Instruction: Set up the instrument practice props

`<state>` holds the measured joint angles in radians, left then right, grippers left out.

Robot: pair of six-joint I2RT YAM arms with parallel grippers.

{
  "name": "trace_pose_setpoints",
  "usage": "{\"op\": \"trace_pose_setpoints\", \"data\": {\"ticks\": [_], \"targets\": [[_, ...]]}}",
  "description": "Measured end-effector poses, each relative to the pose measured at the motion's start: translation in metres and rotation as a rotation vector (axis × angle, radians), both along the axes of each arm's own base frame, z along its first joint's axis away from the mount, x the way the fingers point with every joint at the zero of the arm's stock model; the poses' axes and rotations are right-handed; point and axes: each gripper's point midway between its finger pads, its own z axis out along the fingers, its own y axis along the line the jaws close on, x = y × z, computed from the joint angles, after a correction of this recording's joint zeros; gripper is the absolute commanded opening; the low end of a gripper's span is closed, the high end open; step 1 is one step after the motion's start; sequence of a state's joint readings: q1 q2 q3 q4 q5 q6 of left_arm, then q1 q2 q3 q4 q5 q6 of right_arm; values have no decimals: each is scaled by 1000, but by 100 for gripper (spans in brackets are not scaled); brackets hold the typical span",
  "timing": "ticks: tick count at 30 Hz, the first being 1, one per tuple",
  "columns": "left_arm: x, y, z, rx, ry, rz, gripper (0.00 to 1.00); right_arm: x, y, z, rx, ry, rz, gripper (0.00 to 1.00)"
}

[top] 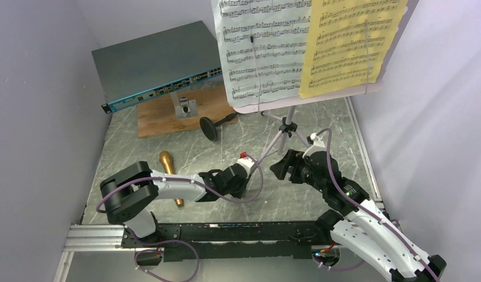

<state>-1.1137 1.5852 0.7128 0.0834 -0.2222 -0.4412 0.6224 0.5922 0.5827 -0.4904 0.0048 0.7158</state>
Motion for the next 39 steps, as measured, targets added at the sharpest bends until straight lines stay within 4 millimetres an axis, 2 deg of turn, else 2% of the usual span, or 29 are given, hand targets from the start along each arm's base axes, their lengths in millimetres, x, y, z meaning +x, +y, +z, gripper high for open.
{"op": "trace_pose_setpoints", "data": {"ticks": [5,11,18,28,39], "targets": [[12,-8,0,0,-20,-4,9,11,-22,9,-52,-29,-125,85],[30,-19,0,-8,-30,-16,5,27,-40,25,-117,-74,-233,86],[56,-35,1,-16,-55,-32,1,35,-43,23,-169,-70,-252,87],[97,-56,1,-38,-75,-52,0,33,-51,34,-150,-112,-277,88],[144,-83,3,-71,-100,-55,0,28,-56,38,-148,-128,-282,88]]}}
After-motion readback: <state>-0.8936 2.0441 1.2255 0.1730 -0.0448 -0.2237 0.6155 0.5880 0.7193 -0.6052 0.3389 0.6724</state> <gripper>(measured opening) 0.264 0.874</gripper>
